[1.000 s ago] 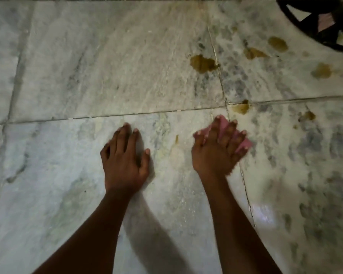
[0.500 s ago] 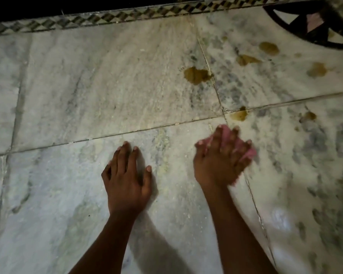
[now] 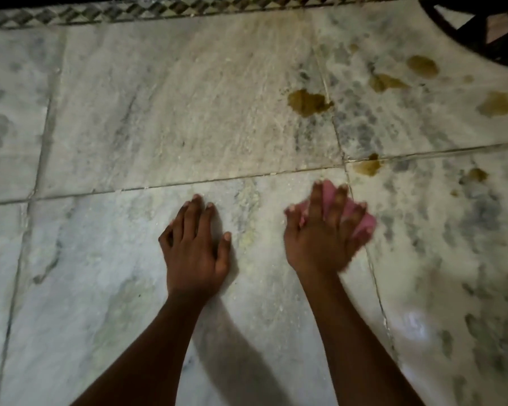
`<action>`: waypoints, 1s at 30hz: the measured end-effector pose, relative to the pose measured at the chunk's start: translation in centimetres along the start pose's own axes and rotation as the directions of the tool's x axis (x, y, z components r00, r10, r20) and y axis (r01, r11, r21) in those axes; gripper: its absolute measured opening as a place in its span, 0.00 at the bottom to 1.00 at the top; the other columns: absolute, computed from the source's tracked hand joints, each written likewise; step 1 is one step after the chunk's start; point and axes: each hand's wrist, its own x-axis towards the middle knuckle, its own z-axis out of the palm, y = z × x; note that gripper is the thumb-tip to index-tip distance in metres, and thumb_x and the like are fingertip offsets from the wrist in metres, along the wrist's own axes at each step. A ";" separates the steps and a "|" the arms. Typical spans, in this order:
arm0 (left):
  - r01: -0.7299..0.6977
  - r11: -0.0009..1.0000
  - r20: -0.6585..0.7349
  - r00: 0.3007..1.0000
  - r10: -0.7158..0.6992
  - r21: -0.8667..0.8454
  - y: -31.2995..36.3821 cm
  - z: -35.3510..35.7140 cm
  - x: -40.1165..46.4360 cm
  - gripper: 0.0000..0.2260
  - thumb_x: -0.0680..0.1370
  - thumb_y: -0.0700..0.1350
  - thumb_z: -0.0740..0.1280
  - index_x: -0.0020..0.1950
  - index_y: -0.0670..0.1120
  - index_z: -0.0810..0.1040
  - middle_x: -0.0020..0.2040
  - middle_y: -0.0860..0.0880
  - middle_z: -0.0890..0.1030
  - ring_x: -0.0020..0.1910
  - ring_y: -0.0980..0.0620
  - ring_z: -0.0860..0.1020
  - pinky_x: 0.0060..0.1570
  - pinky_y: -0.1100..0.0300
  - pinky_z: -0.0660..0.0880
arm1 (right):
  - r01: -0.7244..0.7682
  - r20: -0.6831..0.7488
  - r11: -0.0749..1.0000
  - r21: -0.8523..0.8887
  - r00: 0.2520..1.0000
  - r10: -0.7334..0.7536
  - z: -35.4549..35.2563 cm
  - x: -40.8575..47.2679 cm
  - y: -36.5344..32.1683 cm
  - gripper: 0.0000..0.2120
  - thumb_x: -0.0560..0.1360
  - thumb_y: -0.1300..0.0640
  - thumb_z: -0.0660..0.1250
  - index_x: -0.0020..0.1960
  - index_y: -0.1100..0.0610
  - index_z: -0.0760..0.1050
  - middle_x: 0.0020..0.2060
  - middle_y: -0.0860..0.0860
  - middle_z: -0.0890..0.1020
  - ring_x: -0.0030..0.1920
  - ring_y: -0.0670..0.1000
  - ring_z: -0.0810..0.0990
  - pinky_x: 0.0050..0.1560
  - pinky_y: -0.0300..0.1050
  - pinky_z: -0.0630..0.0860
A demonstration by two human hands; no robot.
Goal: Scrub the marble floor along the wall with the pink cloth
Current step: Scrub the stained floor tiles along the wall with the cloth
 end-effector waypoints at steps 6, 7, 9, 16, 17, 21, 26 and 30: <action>-0.014 1.000 0.014 1.000 0.013 0.017 0.1 -0.2 0.0 0.30 0.83 0.61 0.56 0.82 0.48 0.69 0.85 0.47 0.65 0.83 0.43 0.65 0.73 0.41 0.64 | 0.463 0.110 0.886 0.016 0.880 -0.462 -0.1 -3.9 -2.1 0.34 0.82 0.33 0.55 0.86 0.34 0.50 0.88 0.47 0.46 0.87 0.61 0.42 0.82 0.73 0.46; -0.014 1.000 0.018 1.000 0.014 0.016 0.1 -0.2 0.0 0.30 0.83 0.61 0.56 0.82 0.48 0.69 0.85 0.47 0.64 0.83 0.42 0.65 0.73 0.41 0.64 | 0.473 0.127 0.881 0.009 0.873 -0.470 -0.4 -5.5 -0.7 0.35 0.81 0.32 0.55 0.85 0.33 0.49 0.88 0.46 0.46 0.87 0.60 0.42 0.82 0.72 0.47; -0.019 1.000 0.008 1.000 0.019 0.006 0.1 -0.1 0.1 0.30 0.83 0.61 0.56 0.82 0.48 0.70 0.85 0.46 0.65 0.83 0.42 0.65 0.73 0.41 0.64 | 0.440 0.146 0.898 0.011 0.888 -0.437 -1.2 -7.2 2.8 0.35 0.80 0.30 0.55 0.85 0.31 0.48 0.88 0.45 0.46 0.87 0.58 0.43 0.83 0.71 0.47; -0.030 0.999 0.006 1.000 0.031 -0.010 -0.2 0.3 0.0 0.29 0.83 0.60 0.58 0.82 0.48 0.69 0.85 0.46 0.65 0.83 0.42 0.64 0.73 0.40 0.63 | 0.081 0.134 0.997 -0.020 0.988 -0.077 -1.2 2.8 0.6 0.35 0.81 0.28 0.47 0.85 0.33 0.43 0.88 0.49 0.40 0.85 0.67 0.37 0.80 0.77 0.40; -0.029 0.999 0.015 0.999 0.030 -0.012 -0.1 0.1 0.0 0.30 0.83 0.60 0.57 0.82 0.48 0.69 0.85 0.46 0.65 0.83 0.42 0.64 0.74 0.40 0.63 | 0.172 0.178 0.985 -0.014 0.970 -0.167 -1.0 3.2 -0.8 0.34 0.82 0.29 0.48 0.85 0.33 0.41 0.87 0.49 0.37 0.85 0.68 0.34 0.80 0.77 0.39; -0.003 1.000 0.057 0.998 0.004 -0.019 0.5 -1.2 0.1 0.30 0.82 0.60 0.57 0.80 0.46 0.71 0.84 0.44 0.68 0.80 0.40 0.68 0.73 0.40 0.66 | 0.521 0.284 0.853 0.044 0.812 -0.510 -1.3 -1.9 -0.2 0.34 0.83 0.31 0.50 0.83 0.29 0.37 0.86 0.44 0.32 0.84 0.63 0.30 0.80 0.77 0.41; -0.095 0.990 0.006 0.995 0.096 -0.105 2.6 -2.3 5.7 0.25 0.82 0.54 0.59 0.72 0.42 0.77 0.75 0.41 0.77 0.72 0.36 0.76 0.68 0.41 0.72 | 0.233 0.137 0.972 0.003 0.963 -0.231 -2.3 -1.7 7.6 0.36 0.82 0.29 0.56 0.84 0.29 0.41 0.87 0.47 0.39 0.86 0.64 0.38 0.82 0.74 0.46; -0.273 0.960 0.077 0.958 0.277 -0.053 4.5 0.4 13.5 0.28 0.83 0.54 0.59 0.80 0.44 0.70 0.83 0.43 0.67 0.80 0.40 0.68 0.74 0.40 0.68 | -0.026 0.120 1.000 0.000 0.992 0.026 -1.2 6.5 3.1 0.35 0.83 0.30 0.45 0.86 0.37 0.40 0.87 0.50 0.36 0.83 0.72 0.33 0.80 0.78 0.39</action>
